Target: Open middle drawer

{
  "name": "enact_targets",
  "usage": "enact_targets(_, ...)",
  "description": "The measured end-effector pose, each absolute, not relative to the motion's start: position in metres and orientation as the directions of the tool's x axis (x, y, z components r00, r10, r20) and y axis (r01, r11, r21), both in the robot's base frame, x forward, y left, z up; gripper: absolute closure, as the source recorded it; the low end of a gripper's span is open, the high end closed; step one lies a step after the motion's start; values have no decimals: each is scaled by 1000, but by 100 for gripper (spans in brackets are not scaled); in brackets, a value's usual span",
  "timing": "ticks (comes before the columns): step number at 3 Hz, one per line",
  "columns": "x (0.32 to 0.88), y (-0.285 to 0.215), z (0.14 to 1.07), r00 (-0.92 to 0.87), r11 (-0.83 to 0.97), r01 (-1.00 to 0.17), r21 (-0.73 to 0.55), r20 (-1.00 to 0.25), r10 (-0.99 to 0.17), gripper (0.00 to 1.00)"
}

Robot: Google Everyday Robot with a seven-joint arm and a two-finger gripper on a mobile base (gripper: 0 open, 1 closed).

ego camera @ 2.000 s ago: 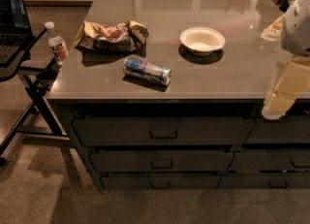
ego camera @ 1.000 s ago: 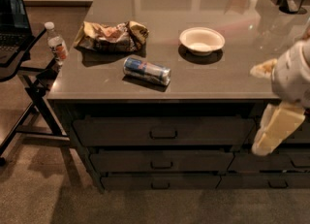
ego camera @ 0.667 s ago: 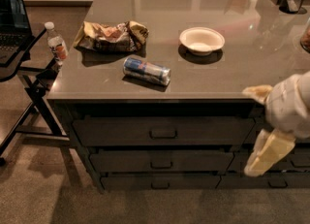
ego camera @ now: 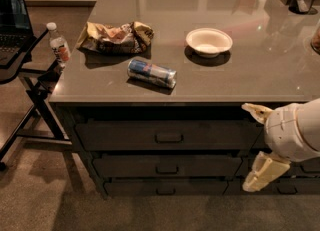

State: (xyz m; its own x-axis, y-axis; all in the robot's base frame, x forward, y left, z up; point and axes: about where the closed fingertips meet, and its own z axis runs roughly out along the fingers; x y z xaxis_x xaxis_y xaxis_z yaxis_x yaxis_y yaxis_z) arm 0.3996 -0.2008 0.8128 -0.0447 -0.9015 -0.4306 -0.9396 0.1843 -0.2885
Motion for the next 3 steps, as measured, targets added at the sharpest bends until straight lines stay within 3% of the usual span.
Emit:
enact_targets(2,398,-192,807,-28,165,-948,-273,-445,-895,0)
enact_targets(3,398,-164,764,0,121,-970,-211,-496,-868,0)
